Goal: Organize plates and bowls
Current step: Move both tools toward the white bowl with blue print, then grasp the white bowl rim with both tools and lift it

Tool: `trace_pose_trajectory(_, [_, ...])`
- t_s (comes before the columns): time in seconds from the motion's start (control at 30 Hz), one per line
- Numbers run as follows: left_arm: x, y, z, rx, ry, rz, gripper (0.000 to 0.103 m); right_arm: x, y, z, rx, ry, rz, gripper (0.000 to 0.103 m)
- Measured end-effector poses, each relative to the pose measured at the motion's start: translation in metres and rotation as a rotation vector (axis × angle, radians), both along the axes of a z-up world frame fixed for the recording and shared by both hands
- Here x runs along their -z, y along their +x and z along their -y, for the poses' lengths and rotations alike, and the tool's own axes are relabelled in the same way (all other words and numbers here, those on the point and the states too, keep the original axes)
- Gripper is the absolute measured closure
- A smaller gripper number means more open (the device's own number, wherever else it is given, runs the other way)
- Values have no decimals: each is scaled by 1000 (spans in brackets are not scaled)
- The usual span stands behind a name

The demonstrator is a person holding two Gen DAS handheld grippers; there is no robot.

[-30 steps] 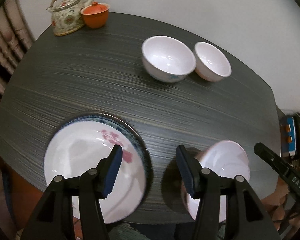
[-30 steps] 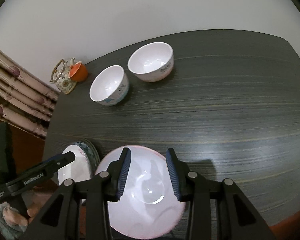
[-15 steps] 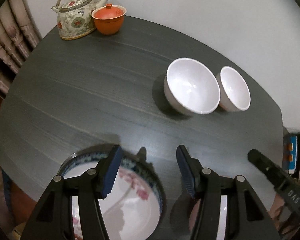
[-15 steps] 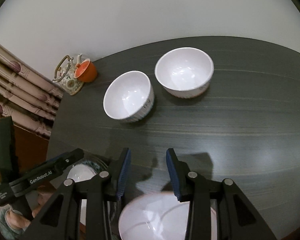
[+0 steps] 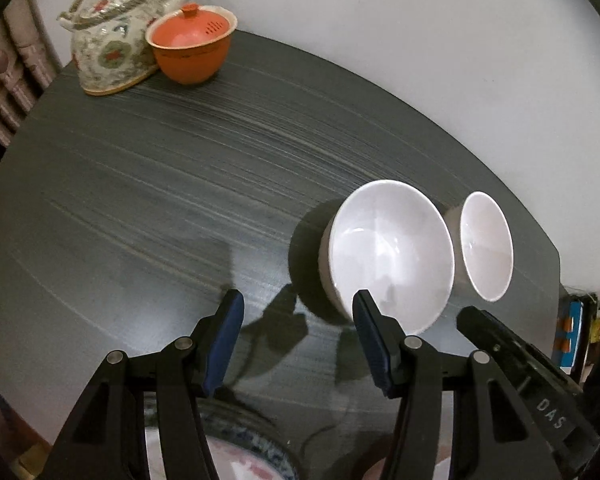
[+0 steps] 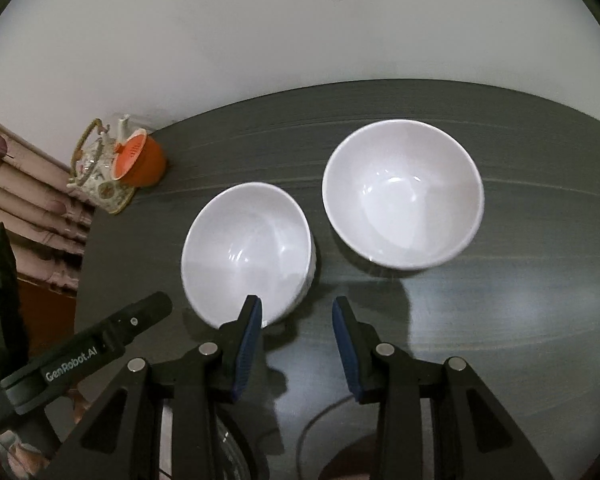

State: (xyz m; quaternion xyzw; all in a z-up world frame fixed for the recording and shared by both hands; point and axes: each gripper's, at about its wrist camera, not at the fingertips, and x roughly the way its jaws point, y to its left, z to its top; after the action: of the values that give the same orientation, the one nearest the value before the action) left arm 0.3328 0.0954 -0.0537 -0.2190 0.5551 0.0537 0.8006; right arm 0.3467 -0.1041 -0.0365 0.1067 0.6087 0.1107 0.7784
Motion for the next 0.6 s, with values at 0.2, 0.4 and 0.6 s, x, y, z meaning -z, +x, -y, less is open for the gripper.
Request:
trace_pose_trajectory(0.2, [18,15,2,11,-7,-37,50,22,14,-12,-3,-28,-28,66])
trace_pose_trajectory(0.4, [31,25,5,29,-25,-50,54,32,20,-13,13,-32,-32,69])
trace_pose_trajectory(0.6, [41,30,9,27,-63,-49,74,38,21,-14,7,-35,-36,82])
